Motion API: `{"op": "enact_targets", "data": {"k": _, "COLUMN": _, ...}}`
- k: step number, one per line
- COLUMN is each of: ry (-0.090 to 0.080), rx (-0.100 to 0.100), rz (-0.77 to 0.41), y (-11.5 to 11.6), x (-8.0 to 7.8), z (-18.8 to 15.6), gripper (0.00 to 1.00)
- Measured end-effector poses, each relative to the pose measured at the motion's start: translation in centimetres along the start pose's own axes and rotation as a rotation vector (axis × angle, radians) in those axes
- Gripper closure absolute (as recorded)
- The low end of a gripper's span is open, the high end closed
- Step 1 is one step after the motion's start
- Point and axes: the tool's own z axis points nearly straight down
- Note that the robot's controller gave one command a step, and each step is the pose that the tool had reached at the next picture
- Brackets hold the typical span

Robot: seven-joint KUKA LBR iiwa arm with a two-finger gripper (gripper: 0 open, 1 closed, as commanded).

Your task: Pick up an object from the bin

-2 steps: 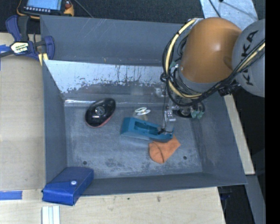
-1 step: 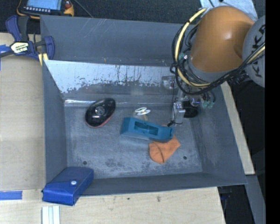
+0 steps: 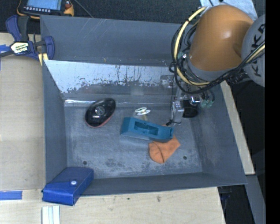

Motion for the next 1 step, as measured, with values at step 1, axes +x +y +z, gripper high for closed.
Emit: {"op": "enact_targets", "data": {"k": 1, "ry": 0.0, "rx": 0.002, "rz": 0.284, "y": -1.87, "x": -1.34, "z": -1.51, "gripper": 0.0}}
